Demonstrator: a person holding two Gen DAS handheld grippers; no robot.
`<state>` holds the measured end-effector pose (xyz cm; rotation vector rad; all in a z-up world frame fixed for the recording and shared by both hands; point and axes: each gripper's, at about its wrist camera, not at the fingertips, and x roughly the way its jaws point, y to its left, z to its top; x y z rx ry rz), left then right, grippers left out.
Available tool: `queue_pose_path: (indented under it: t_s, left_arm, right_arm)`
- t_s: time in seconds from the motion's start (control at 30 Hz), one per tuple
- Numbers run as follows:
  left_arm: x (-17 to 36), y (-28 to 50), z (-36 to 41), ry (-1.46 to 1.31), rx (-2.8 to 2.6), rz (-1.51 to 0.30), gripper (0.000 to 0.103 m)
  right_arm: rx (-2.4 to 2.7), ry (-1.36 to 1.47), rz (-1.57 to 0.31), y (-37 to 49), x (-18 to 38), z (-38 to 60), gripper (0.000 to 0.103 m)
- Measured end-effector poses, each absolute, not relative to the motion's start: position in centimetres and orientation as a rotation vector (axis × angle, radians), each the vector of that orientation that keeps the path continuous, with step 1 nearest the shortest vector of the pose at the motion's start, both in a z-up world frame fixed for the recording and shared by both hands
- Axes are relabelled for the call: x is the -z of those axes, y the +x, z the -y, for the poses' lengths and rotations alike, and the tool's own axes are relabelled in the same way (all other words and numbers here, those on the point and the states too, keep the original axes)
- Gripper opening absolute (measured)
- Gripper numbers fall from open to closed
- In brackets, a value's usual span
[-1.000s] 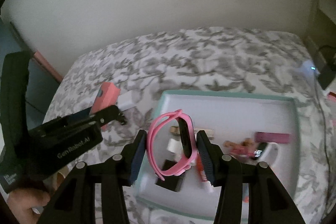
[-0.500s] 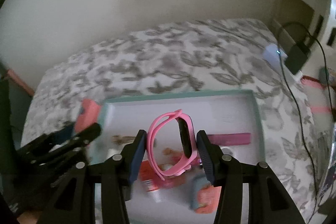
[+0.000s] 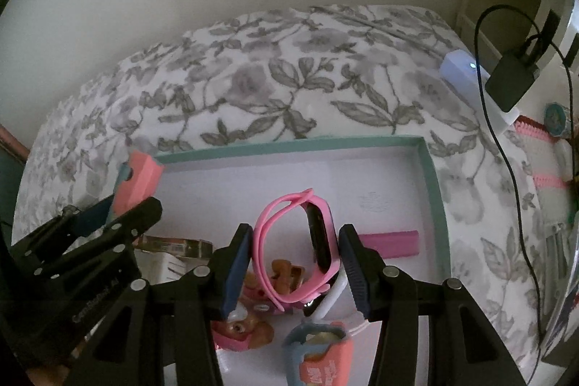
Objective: Organize rigid objects
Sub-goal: 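Carry the eraser toy and watch band into the tray and open both grippers, then move both grippers back toward the black toy car and white plug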
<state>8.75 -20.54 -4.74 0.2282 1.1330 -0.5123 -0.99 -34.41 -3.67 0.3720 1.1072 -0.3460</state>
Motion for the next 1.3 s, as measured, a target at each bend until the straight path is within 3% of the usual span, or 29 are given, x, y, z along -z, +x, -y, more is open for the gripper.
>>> queue_pose_path:
  t_s: [0.2, 0.43, 0.5, 0.57, 0.77, 0.83, 0.9, 0.97, 1.3]
  left_arm:
    - [4.4, 8.8, 20.1, 0.199, 0.516, -1.144, 0.058]
    - [2.8, 9.0, 19.5, 0.162, 0.506, -1.142, 0.059]
    - [2.2, 9.1, 19.1, 0.151, 0.496, -1.132, 0.071]
    - [1.6, 9.3, 18.6, 0.143, 0.47, -1.12, 0.077]
    - [0.6, 10.0, 16.8, 0.111, 0.413, -1.093, 0.08]
    - [0.9, 10.4, 16.1, 0.097, 0.387, -1.107, 0.084]
    - [1.3, 10.8, 15.2, 0.079, 0.363, -1.125, 0.095]
    - [1.6, 11.0, 14.4, 0.064, 0.345, -1.135, 0.095]
    - [1.2, 12.0, 9.2, 0.014, 0.253, -1.103, 0.096]
  right_arm:
    - [0.351, 0.36, -1.11, -0.9, 3.6, 34.2, 0.054]
    - [0.361, 0.356, -1.089, -1.0, 2.5, 34.3, 0.055]
    - [0.364, 0.363, -1.071, -1.1, 1.9, 34.5, 0.066]
    - [0.367, 0.366, -1.05, -1.1, 1.3, 34.5, 0.071]
    - [0.361, 0.338, -1.033, -0.9, 0.7, 34.0, 0.083]
    - [0.36, 0.325, -1.032, -0.8, 0.8, 33.9, 0.087]
    - [0.361, 0.316, -1.031, -0.8, 1.0, 33.7, 0.094]
    - [0.362, 0.317, -1.028, -0.7, 1.1, 33.6, 0.102]
    - [0.324, 0.308, -1.022, -0.1, 1.2, 32.0, 0.103]
